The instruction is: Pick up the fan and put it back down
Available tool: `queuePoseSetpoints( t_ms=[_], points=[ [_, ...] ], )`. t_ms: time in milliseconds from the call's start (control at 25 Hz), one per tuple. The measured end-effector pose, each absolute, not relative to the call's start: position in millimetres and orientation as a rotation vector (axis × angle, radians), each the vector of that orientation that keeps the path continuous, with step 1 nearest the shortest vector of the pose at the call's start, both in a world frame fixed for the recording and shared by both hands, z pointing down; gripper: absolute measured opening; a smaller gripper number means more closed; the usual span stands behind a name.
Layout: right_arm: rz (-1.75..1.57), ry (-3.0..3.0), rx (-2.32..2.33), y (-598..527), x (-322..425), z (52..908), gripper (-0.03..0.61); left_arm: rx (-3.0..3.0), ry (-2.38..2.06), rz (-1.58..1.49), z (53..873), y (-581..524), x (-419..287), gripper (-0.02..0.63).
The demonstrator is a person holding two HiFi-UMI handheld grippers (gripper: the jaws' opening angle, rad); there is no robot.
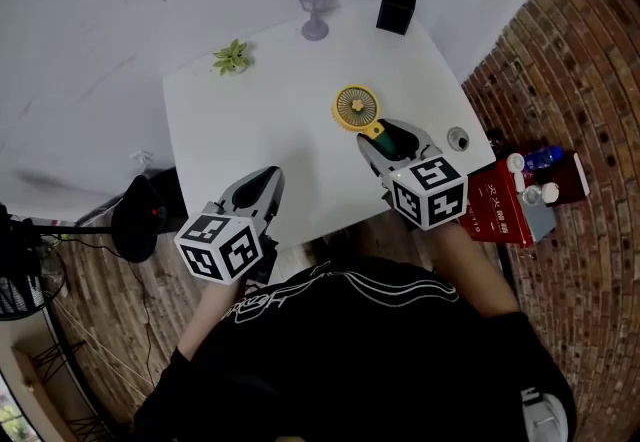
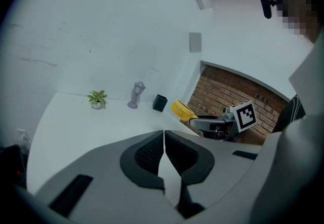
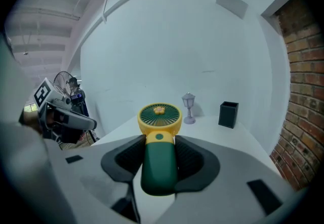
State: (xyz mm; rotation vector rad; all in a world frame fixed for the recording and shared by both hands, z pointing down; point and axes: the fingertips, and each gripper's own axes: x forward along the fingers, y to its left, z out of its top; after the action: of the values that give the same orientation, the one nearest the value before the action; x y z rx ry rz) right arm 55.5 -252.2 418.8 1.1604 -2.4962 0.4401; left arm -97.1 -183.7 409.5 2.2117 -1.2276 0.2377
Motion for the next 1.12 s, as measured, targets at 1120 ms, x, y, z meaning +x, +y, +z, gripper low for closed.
queuePoseSetpoints(
  t_ms=[1120],
  points=[
    [0.468, -2.200, 1.069, -355.9, 35.3, 570.0, 0.181, 2.049, -1.375, 0.217, 440.6, -236.3, -152.7, 0.035]
  ],
)
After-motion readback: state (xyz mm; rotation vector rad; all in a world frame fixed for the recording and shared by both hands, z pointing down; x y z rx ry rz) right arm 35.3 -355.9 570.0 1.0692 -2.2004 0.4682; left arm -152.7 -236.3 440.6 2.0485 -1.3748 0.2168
